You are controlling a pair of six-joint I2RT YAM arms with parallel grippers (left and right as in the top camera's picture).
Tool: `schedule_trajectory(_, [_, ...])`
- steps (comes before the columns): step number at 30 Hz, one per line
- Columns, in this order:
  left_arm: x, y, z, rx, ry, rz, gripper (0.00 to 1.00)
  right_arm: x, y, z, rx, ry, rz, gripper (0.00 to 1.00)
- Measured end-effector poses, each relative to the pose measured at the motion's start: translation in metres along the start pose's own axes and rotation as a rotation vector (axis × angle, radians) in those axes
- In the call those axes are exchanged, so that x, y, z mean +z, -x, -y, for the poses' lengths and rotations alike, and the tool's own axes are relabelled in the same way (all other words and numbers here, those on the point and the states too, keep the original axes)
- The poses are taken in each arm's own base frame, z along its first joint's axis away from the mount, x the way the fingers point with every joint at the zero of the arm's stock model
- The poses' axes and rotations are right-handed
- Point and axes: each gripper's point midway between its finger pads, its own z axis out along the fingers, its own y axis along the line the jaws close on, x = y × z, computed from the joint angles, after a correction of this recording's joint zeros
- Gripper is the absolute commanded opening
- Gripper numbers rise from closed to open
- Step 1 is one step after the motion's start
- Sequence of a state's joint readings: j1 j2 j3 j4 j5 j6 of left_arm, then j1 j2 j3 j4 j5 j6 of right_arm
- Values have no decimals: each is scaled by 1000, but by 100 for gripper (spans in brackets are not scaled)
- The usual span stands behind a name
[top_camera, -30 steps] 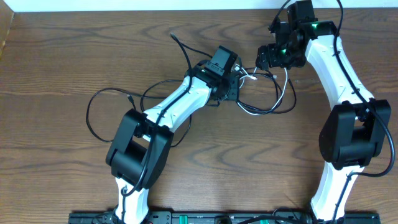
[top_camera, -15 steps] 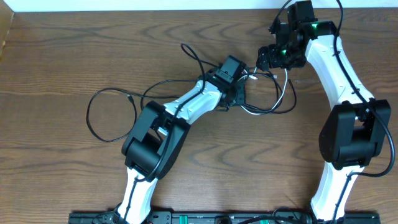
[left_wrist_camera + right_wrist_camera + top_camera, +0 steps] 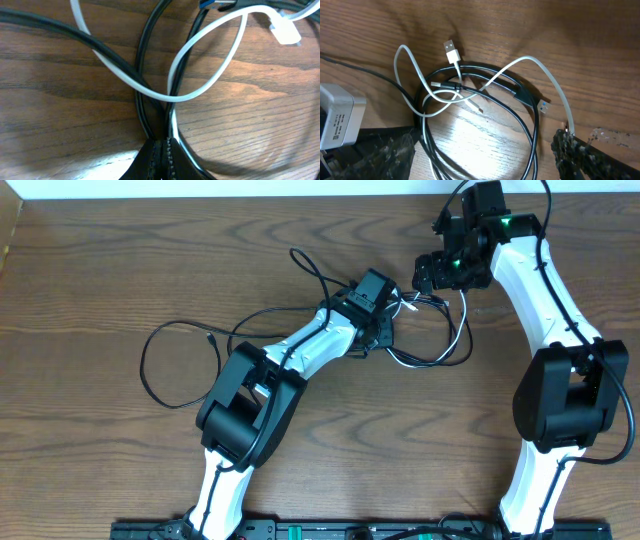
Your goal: Untangle cables
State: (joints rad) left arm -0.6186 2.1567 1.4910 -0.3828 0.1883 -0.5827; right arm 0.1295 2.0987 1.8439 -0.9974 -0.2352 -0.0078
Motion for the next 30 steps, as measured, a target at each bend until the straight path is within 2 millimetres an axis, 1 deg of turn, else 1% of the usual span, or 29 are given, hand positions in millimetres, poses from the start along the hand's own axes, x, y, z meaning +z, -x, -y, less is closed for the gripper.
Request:
schedule_trajectory(3, [-5,-1,-2,23,12,-7,7,0,0,0,0,0,0,86])
schedule_trajectory(6, [-24,3,3,63,5,10,7,0,0,0,0,0,0,86])
schedule_trajectory(7, [-36,6,7,77,-5,27,8,0,0,0,0,0,0,86])
schedule_trajectory(9, [-64,15,19,101,-37,72,7,0,0,0,0,0,0,83])
schedule_trajectory(11, [-101,24,32,127,-76,130,7,0,0,0,0,0,0,80])
schedule_trajectory(16, [-184,37,59,182,-189,269,7,0,5,-1,-4,3,19,80])
schedule_trajectory(18, [-209,41,63,190,-219,314,8,0,5,-2,-4,15,19,82])
schedule_trajectory(20, [-231,46,62,192,-239,360,7,0,5,-7,-11,41,19,87])
schedule_trajectory(22, [-248,53,57,186,-245,399,7,0,5,-11,-22,62,19,88])
schedule_trajectory(24, [-257,60,50,171,-244,423,8,0,4,-13,-38,74,18,88])
schedule_trajectory(26, [-259,64,42,155,-232,430,7,-1,3,-15,-66,83,17,86])
schedule_trajectory(30, [-256,69,26,126,-201,418,8,2,2,-19,-152,90,12,80])
